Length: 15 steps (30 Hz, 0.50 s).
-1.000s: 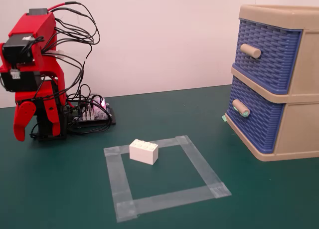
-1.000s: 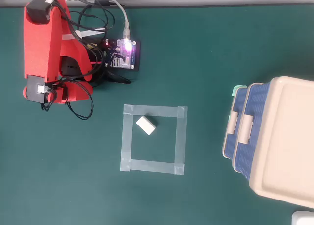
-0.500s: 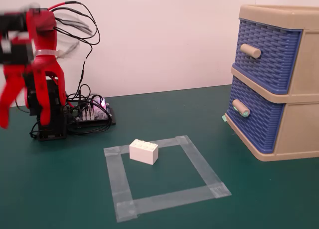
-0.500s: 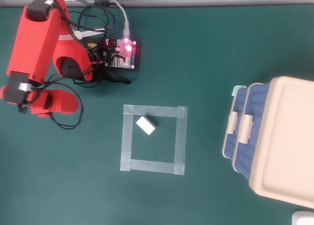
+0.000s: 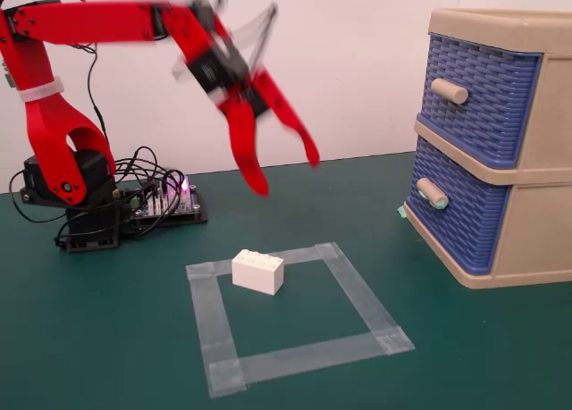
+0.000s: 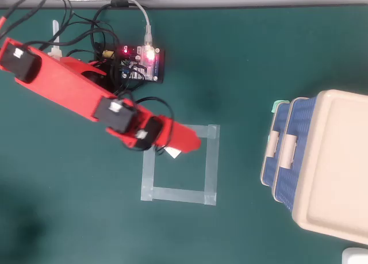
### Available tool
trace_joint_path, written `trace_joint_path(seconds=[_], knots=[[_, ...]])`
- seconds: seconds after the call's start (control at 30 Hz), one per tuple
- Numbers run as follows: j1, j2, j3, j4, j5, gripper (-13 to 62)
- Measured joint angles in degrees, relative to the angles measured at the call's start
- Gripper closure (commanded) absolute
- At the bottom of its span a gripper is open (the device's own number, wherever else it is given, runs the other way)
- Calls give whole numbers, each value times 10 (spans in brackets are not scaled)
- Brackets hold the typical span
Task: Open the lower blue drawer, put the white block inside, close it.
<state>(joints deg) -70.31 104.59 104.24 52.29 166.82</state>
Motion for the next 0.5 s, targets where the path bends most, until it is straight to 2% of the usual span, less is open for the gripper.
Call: trace_joint_path(seconds=[0.1,0.17,0.23,0.3,0.4,0.5], knots=[[-24,-13,176,-195,31,161],[-30,-37,242,-323,35,160],[-46,-90,314,-548,38,160],[-60,-167,314,-742,39,159],[-63,-298,286,-923,39,160],[-62,-382,200,-994,39,162]])
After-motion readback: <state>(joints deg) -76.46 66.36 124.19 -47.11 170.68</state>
